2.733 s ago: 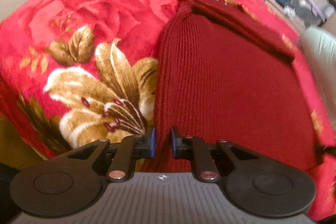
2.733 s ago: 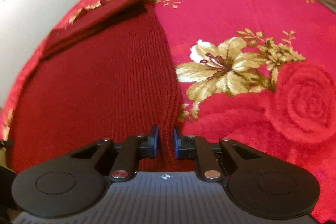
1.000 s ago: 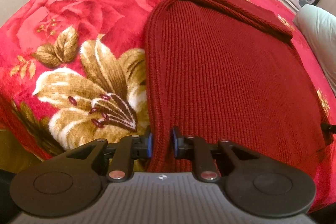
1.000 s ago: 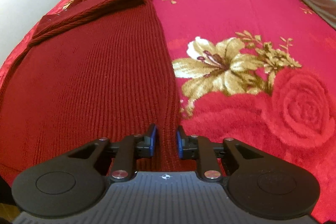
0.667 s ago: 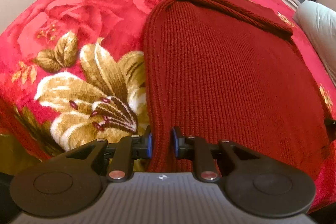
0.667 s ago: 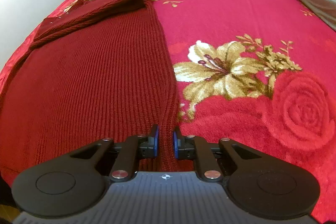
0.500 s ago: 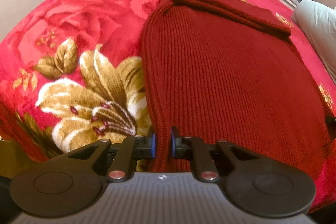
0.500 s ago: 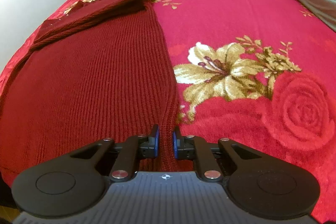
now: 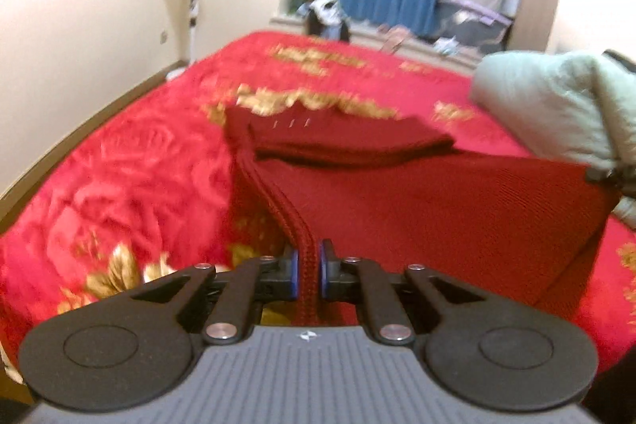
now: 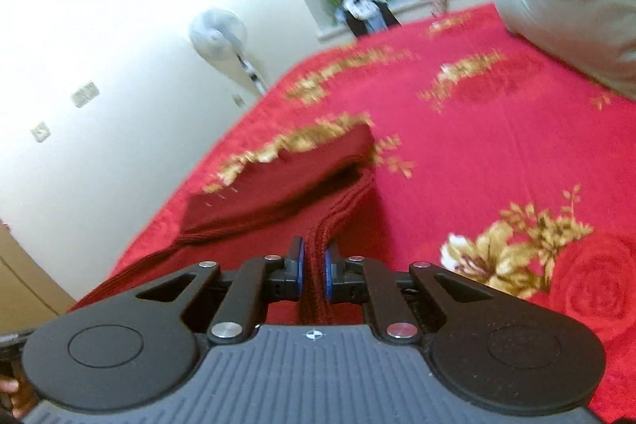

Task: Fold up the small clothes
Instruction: 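Fold the sweater side over the sleeves with the left tool and release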

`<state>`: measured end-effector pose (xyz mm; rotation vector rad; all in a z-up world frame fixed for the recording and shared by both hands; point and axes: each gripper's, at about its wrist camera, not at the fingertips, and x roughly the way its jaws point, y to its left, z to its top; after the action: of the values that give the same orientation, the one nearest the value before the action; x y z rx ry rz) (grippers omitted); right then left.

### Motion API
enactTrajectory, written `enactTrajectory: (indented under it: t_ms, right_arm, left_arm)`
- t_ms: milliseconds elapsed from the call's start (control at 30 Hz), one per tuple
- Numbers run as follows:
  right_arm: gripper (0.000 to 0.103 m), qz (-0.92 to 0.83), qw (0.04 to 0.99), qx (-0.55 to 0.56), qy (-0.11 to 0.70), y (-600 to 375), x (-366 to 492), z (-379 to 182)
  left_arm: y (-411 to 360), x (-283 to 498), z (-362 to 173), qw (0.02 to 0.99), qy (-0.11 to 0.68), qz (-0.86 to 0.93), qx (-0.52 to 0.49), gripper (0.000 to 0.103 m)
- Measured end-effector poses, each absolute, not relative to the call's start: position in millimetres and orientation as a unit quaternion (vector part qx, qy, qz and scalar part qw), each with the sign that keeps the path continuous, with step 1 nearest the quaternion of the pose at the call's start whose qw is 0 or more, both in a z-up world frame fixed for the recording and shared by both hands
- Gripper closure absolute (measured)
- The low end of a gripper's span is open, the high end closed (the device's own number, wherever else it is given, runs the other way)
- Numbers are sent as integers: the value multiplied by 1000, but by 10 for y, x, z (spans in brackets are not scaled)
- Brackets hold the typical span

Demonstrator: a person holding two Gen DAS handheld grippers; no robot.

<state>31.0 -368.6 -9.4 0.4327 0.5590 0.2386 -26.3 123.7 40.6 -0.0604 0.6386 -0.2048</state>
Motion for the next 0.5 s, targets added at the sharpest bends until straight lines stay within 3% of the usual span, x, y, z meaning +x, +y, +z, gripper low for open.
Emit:
enactTrajectory:
  t_ms: [300,400,500]
  right_arm:
    - [95,148,940,266,151,-4083,-814,453]
    - [95,141,931,306,140,-4236,-851,418]
    - [95,101,928,310,178,-4322,-509,209]
  left_arm:
    - [1504,-934,1505,944,262,-191,-59,93]
    - [1578,-795,1420,938,283,-182,-90,93]
    - [1598,-409,1048,928,324,-156,-97,93]
